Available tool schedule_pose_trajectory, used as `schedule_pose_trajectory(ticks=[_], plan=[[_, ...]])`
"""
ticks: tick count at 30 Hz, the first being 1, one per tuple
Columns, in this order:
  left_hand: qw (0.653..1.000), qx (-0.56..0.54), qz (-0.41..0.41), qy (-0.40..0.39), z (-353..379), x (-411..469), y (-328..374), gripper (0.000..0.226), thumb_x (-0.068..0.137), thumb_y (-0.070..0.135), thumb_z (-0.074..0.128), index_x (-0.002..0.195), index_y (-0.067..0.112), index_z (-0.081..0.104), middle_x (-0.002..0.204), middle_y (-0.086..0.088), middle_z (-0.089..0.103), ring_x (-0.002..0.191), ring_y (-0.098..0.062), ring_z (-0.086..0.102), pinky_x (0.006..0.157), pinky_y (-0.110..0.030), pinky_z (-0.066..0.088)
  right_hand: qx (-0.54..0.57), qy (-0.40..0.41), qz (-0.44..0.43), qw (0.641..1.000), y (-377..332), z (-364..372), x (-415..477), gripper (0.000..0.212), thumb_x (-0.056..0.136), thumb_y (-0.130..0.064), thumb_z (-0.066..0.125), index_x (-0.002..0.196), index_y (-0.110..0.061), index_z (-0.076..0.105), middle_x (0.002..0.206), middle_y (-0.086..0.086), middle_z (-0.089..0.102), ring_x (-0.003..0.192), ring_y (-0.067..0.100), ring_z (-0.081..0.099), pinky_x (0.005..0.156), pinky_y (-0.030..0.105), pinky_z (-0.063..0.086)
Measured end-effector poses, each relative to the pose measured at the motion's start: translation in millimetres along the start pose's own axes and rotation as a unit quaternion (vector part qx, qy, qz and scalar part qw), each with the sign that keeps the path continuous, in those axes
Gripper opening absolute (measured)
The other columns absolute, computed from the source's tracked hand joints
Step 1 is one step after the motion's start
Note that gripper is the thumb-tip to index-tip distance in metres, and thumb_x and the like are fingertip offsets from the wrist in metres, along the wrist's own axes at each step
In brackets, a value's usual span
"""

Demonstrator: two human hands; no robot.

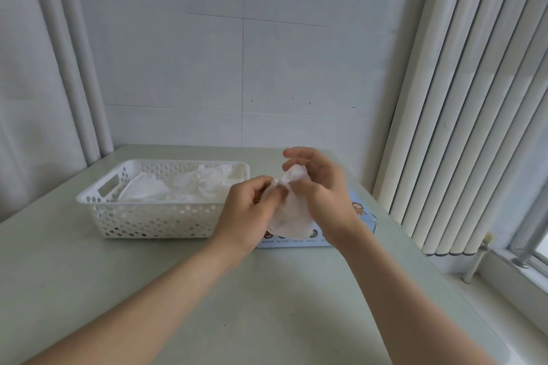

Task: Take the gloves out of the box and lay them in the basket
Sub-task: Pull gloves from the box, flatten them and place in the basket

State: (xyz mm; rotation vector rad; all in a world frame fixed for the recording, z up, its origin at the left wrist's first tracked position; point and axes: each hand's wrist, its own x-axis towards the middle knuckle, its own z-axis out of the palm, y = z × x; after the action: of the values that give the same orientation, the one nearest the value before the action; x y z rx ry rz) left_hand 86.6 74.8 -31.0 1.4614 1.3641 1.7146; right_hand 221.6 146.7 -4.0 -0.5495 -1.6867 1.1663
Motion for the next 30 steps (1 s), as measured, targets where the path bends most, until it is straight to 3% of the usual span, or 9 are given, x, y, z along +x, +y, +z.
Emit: schedule_pose_trajectory(ticks=[5,9,11,13,16,19,22,26,30], plan=[[0.998,-0.008,0.024,0.062,-7,3,8,0.029,0.109,0.024,0.052,0.088,0.005,0.058,0.076,-0.014,0.055,0.071,-0.020,0.050,0.066,-0.038,0.041,-0.015,-0.005,0.060,0.998,5,-4,-1,0.047,0.082,-0.032,0.063,0.129,-0.041,0.063,0.108,0.004,0.074,0.096,0.019,0.073,0.078,0.039,0.059],[0.995,-0.010,0.009,0.103,-16,7,10,0.028,0.110,0.025,0.048,0.092,0.011,0.065,0.082,-0.011,0.065,0.074,-0.014,0.059,0.069,-0.033,0.047,0.015,-0.048,0.088,0.995,5,-4,-2,0.037,0.096,-0.025,0.056,0.131,-0.034,0.063,0.099,0.011,0.072,0.070,0.020,0.066,0.060,0.032,0.054],[0.991,-0.017,-0.002,0.133,-19,12,10,0.030,0.111,0.029,0.048,0.094,0.014,0.068,0.084,-0.006,0.068,0.076,-0.013,0.062,0.071,-0.032,0.049,-0.061,-0.011,0.026,0.998,10,0,-1,0.050,0.098,0.002,0.042,0.134,-0.028,0.059,0.104,0.011,0.069,0.062,0.010,0.059,0.056,0.027,0.050],[0.986,-0.033,-0.020,0.161,-23,16,10,0.030,0.109,0.037,0.050,0.097,0.018,0.071,0.091,-0.002,0.073,0.085,-0.017,0.069,0.078,-0.038,0.057,-0.238,0.012,-0.086,0.967,17,0,-2,0.074,0.087,0.016,0.036,0.141,-0.032,0.050,0.119,0.002,0.059,0.071,0.003,0.057,0.061,0.029,0.049],[0.979,-0.105,-0.051,0.168,-28,20,12,0.038,0.102,0.050,0.059,0.102,0.013,0.071,0.102,-0.010,0.077,0.100,-0.033,0.075,0.088,-0.058,0.061,-0.385,-0.037,-0.196,0.901,27,3,-4,0.087,0.083,0.009,0.064,0.148,-0.044,0.038,0.133,-0.006,0.041,0.098,0.016,0.060,0.073,0.038,0.056],[0.975,-0.158,-0.075,0.134,-32,21,18,0.043,0.103,0.046,0.062,0.114,0.006,0.070,0.108,-0.015,0.077,0.100,-0.033,0.077,0.081,-0.051,0.063,-0.333,-0.025,-0.225,0.915,29,9,-3,0.064,0.086,-0.010,0.082,0.139,-0.036,0.057,0.130,-0.007,0.045,0.111,0.006,0.058,0.083,0.023,0.053],[0.980,-0.157,-0.082,0.093,-35,20,22,0.039,0.104,0.038,0.063,0.115,0.001,0.070,0.107,-0.016,0.078,0.095,-0.032,0.078,0.075,-0.042,0.064,-0.277,0.060,-0.241,0.928,21,14,-3,0.032,0.090,0.002,0.073,0.113,-0.021,0.077,0.116,-0.002,0.059,0.106,0.001,0.060,0.083,0.011,0.045],[0.993,-0.053,-0.078,0.076,-35,15,28,0.026,0.101,0.032,0.068,0.106,0.007,0.075,0.097,-0.011,0.079,0.075,-0.034,0.078,0.060,-0.040,0.063,-0.104,0.133,-0.161,0.972,-5,17,-7,0.022,0.095,0.004,0.060,0.088,-0.010,0.075,0.084,0.001,0.071,0.076,0.008,0.064,0.063,0.026,0.049],[0.984,0.167,-0.028,0.048,-35,11,27,0.031,0.089,0.048,0.077,0.080,0.019,0.077,0.075,0.001,0.077,0.063,-0.024,0.074,0.054,-0.032,0.056,0.030,0.184,-0.080,0.979,-22,17,-10,0.020,0.094,0.001,0.056,0.078,-0.004,0.067,0.065,0.003,0.056,0.062,0.016,0.050,0.057,0.031,0.040]])
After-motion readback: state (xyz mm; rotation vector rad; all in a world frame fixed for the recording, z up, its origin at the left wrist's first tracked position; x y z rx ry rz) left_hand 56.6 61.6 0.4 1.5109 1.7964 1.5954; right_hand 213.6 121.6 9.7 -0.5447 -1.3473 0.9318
